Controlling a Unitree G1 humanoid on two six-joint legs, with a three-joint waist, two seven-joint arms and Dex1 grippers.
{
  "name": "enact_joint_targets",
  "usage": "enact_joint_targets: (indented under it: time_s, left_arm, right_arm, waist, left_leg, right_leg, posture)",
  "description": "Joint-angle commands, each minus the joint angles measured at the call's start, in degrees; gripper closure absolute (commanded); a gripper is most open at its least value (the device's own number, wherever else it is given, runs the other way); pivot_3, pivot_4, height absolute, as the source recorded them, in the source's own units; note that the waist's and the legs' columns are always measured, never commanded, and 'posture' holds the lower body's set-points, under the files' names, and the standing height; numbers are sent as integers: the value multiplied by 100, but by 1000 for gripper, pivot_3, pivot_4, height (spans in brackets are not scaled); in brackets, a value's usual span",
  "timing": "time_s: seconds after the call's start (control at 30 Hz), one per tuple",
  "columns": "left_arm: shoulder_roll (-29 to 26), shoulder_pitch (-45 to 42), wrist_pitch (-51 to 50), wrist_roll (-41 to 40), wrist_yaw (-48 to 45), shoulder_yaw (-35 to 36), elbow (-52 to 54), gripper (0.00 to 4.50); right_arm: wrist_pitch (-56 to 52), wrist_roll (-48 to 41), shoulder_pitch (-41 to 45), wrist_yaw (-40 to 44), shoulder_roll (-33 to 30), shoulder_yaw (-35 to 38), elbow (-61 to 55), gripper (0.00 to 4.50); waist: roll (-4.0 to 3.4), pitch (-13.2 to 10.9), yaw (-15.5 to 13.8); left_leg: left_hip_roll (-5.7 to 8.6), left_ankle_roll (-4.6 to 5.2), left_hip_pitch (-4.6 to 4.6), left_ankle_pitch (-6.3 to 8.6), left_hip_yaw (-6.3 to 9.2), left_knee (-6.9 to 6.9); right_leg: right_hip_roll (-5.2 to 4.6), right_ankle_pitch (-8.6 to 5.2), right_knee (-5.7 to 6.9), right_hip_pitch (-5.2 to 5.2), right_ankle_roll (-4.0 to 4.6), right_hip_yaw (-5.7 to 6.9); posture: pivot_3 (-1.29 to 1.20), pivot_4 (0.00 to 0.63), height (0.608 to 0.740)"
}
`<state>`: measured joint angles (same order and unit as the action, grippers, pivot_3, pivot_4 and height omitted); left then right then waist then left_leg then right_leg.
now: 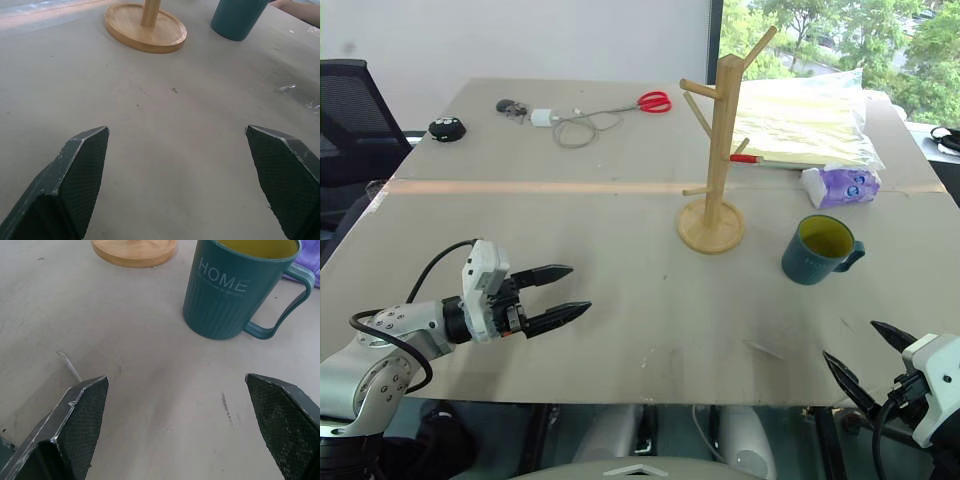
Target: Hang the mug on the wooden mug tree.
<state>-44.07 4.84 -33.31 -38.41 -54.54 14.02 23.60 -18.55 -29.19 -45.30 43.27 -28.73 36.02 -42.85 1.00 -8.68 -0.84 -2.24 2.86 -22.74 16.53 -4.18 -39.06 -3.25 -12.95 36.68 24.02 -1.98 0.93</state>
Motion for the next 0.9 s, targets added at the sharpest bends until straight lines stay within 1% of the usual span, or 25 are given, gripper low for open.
enact_joint_targets:
  time_s: [0.03, 0.1, 0.13, 0.2, 0.23, 0.3, 0.5, 0.57, 0.6, 0.63, 0.9]
  left_arm:
    - [8, -160, 61, -159, -48, 48, 172, 0]
    - [78, -318, -11, -532, -211, 6, 408, 0]
    - [68, -338, -35, -708, -351, 14, 508, 0]
    - [10, -356, -53, -882, -527, 16, 620, 0]
    - [-29, -370, -40, -922, -612, -14, 690, 0]
    - [-73, -410, -11, -1007, -755, -87, 842, 0]
    - [-21, -671, -67, -1179, -715, -253, 1028, 0]
    - [4, -692, -43, -1172, -666, -285, 1033, 0]
    - [19, -665, -10, -1153, -640, -290, 1055, 0]
    - [34, -634, 15, -1142, -606, -288, 1080, 0]
    - [76, -410, 35, -1230, -379, -259, 1400, 0]
  right_arm:
    - [40, 188, 316, -359, 79, -93, 102, 75]
    - [-191, 542, 769, -976, 136, -285, 341, 75]
    - [-332, 610, 893, -1117, 125, -312, 421, 75]
    - [-462, 661, 1076, -1257, 96, -258, 604, 75]
    - [-568, 562, 1198, -1297, 81, -202, 687, 75]
    - [-766, 451, 1562, -1458, 37, -137, 896, 75]
    - [-1124, 368, 2734, -1693, -67, -447, 1580, 75]
    - [-1131, 517, 3019, -1792, -63, -606, 1813, 583]
    - [-1109, 580, 3131, -1834, -52, -675, 1925, 936]
    - [-1079, 626, 3226, -1862, -45, -743, 2026, 1427]
    - [-859, 708, 3763, -1899, -2, -984, 2581, 1427]
  waist:
    - [1, 0, 0]
    - [19, 2, 7]
    - [10, -1, 5]
    - [1, 2, 4]
    - [1, 2, 3]
    - [0, 1, 3]
    - [-3, 0, 9]
    - [-3, 1, 9]
    - [-4, 0, 10]
    - [-4, 0, 10]
    - [-4, 0, 10]
  left_leg:
    - [0, 0, 0, 0, 0, 0]
    - [0, 0, 2, -1, 1, -1]
    - [-1, -1, 1, -1, 0, -8]
    - [5, 0, 2, -1, -6, -11]
    - [5, 0, 2, -1, -7, -11]
    - [6, 0, 2, -1, -5, -9]
    - [8, 1, 4, -2, -10, -6]
    - [10, 2, 5, -2, -11, -6]
    - [10, 2, 6, -2, -10, -6]
    - [10, 2, 6, -2, -10, -6]
    - [10, 2, 4, -2, -14, -6]
  right_leg:
    - [0, -1, 0, 0, -1, 1]
    - [2, -10, 0, 0, -17, 1]
    - [2, -9, 1, 1, -17, 1]
    - [-7, -7, 3, 1, -14, -4]
    - [-7, 3, 4, -1, 2, -5]
    - [-1, 2, 4, 0, 3, -3]
    - [40, 3, 6, -1, 3, -6]
    - [48, 3, 7, -1, 2, -8]
    - [51, 3, 8, -2, 2, -8]
    - [51, 3, 8, -2, 2, -9]
    - [51, 2, 8, -2, 1, -13]
  posture:
    - [0, 150, 740]
    - [0, 150, 740]
    - [0, 150, 740]
    - [0, 150, 740]
    - [0, 150, 740]
    - [0, 150, 740]
    - [0, 150, 740]
    - [0, 150, 740]
    - [0, 150, 740]
    - [0, 150, 740]
    - [0, 150, 740]
